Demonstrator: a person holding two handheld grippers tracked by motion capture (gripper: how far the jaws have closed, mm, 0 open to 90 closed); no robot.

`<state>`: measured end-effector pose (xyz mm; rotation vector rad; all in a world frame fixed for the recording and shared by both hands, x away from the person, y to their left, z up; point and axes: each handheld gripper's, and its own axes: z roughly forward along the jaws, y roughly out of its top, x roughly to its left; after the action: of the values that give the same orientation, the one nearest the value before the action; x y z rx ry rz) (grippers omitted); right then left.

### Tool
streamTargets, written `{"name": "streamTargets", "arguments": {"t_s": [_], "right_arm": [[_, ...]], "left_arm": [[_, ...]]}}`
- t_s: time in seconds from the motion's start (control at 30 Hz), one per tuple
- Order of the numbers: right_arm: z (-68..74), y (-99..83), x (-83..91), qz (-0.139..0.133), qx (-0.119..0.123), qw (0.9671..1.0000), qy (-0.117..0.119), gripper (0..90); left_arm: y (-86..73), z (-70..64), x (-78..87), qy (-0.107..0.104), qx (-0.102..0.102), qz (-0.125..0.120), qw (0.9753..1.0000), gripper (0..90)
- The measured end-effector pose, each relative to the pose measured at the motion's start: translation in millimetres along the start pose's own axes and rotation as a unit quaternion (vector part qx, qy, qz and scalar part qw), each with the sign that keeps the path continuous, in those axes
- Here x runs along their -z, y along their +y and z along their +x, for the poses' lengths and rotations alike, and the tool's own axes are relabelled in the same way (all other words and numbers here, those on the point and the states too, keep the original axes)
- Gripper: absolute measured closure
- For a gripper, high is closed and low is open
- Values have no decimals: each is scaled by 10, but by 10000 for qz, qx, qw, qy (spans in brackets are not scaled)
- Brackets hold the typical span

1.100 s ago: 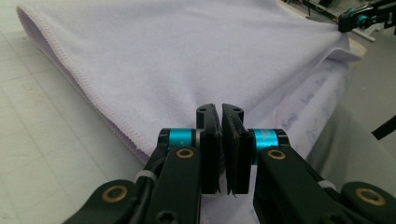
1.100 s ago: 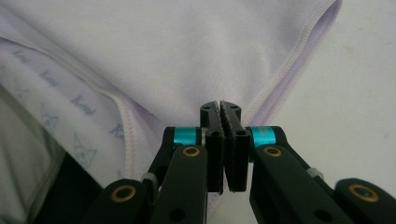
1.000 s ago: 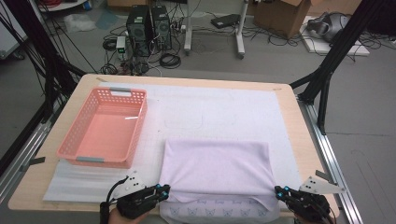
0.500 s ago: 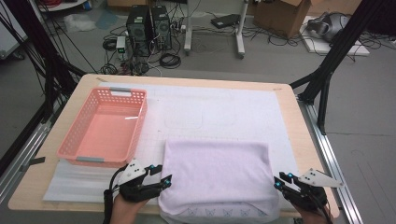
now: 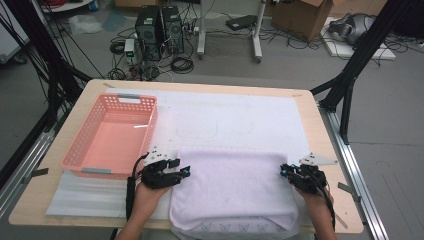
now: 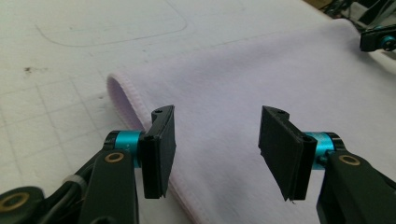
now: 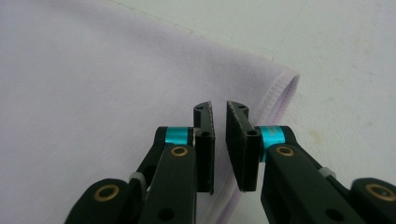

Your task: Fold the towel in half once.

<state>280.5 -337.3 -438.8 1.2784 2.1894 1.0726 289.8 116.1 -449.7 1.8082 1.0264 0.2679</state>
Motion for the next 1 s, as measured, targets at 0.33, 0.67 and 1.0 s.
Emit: {"name": "streamTargets", "arguments": {"t_s": [0.33,0.67,1.0], "right_arm": [[-146,27,-172,34,-318,9981,-522,831],[-136,-81,67,-225,-463,9982,-320,598],[-82,-85,-32,174,-297,9992,-218,656]], "left_arm": [[48,76,-78,360,110,150,9992,412],[61,84,-126,707,160,384,9966,389],[66,17,-159,848,-167,499,9950,510]]}}
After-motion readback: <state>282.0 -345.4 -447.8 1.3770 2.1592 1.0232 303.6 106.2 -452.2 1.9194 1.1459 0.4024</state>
